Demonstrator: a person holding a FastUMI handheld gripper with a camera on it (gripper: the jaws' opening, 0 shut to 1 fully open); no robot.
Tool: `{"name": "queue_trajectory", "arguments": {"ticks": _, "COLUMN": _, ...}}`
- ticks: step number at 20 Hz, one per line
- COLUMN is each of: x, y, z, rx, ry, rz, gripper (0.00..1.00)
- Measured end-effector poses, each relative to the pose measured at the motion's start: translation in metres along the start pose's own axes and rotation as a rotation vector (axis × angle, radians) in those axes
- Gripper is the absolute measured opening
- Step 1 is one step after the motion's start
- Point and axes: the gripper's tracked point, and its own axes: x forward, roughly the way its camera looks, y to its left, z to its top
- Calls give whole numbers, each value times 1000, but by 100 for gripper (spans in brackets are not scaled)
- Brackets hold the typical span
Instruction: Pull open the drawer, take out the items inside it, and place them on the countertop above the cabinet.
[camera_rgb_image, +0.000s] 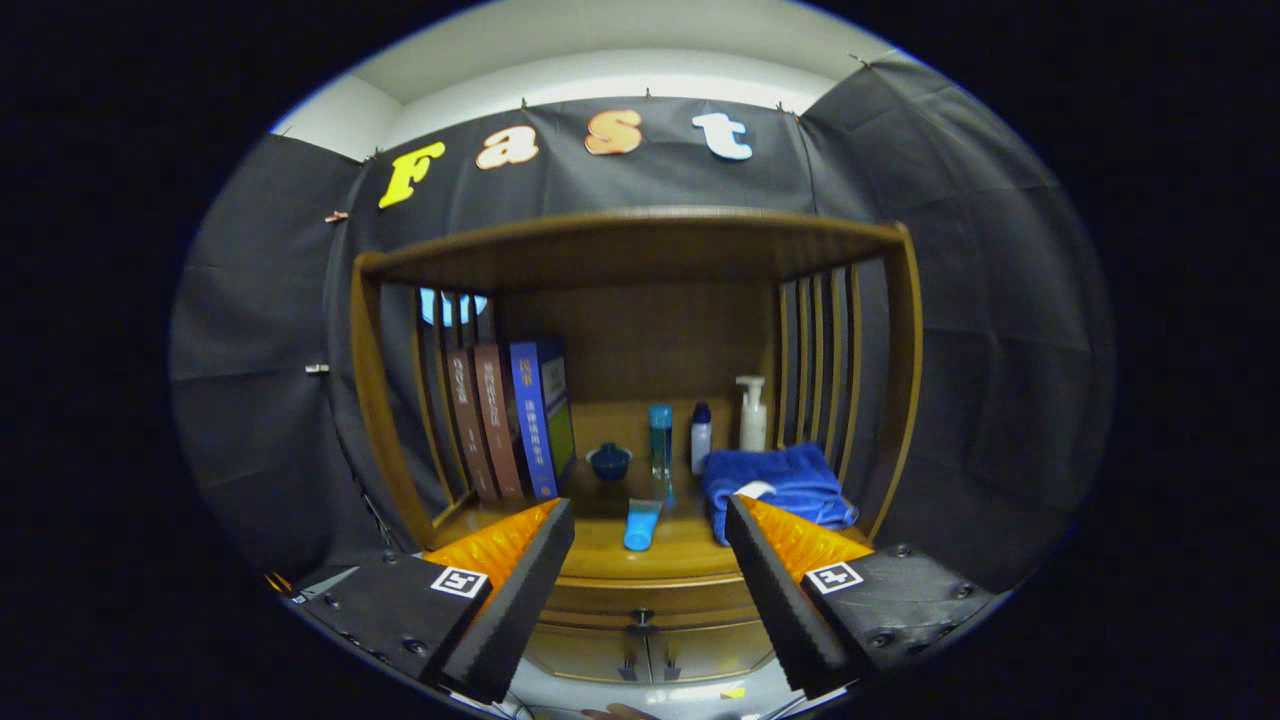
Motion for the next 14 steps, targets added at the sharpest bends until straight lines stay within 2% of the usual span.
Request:
{"name": "queue_trajectory", "arguments": {"ticks": 5, "x": -44, "y": 2, "z": 39, "rx": -36, "ry": -73, "rz": -19, "gripper": 100}}
{"name": "queue_trajectory", "arguments": {"ticks": 9, "x": -60, "y": 4, "z": 41, "rx": -26, "ry": -85, "rz": -9, "gripper": 99}}
{"name": "queue_trajectory", "arguments": {"ticks": 14, "x": -57, "y": -2, "z": 36, "rx": -13, "ry": -65, "rz": -12, "gripper": 100}}
